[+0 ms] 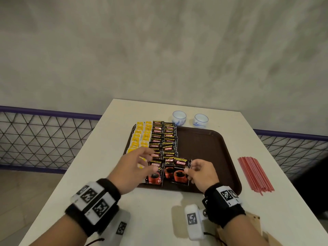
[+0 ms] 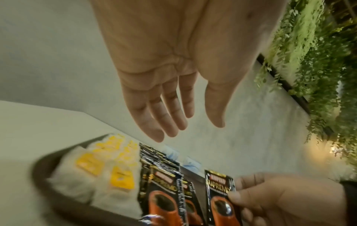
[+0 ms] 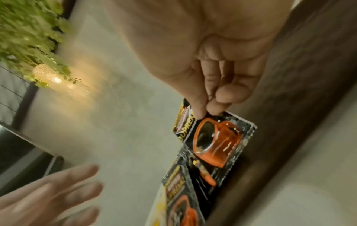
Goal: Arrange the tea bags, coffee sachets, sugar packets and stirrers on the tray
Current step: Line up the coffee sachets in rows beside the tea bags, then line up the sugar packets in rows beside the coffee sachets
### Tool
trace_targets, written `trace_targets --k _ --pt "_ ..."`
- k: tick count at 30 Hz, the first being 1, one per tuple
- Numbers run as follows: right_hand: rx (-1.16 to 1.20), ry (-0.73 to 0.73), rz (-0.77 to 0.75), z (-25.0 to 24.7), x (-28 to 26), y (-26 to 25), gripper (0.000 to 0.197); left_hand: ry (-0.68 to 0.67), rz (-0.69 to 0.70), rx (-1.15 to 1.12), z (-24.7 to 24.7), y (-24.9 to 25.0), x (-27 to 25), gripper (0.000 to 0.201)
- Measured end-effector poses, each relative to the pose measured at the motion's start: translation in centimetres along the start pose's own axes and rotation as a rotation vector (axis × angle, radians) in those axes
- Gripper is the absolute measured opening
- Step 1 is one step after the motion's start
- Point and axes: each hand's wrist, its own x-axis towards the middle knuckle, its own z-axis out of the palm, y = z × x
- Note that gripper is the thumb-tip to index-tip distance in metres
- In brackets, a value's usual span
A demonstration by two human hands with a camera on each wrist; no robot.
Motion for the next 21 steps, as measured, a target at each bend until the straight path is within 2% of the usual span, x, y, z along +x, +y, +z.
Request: trace_targets --k 5,11,14,17,19,21 --pt "-0.068 -0.050 0.077 2.2 0.9 0.7 0.022 -0.021 -0.074 0.053 -2.5 -2.9 -5.5 0.023" --pt "-0.096 0.019 0.069 2.7 0.9 0.4 0.028 -0.105 -0.125 0.196 -3.6 -5.4 -11.3 0.018" --pt "-0.068 0.055 0.039 1.0 -0.4 0.4 0.026 -0.247 -0.150 0.323 -3.4 -6.4 -13.4 0.021" --pt "-0.009 0.029 -0.007 -1.6 -3.4 0.1 0.019 -0.328 -0.207 0.373 -3.3 -7.0 -14.9 0.024" --pt "0.041 0.039 -0.048 -3.9 -5.8 -0.4 0.015 -0.316 -0.223 0.342 -3.4 -7.7 -15.5 0.042" --pt "0.100 0.090 -0.087 -6.4 -8.1 -0.6 0.013 -0.274 -0.224 0.368 -3.5 -8.0 -15.8 0.044"
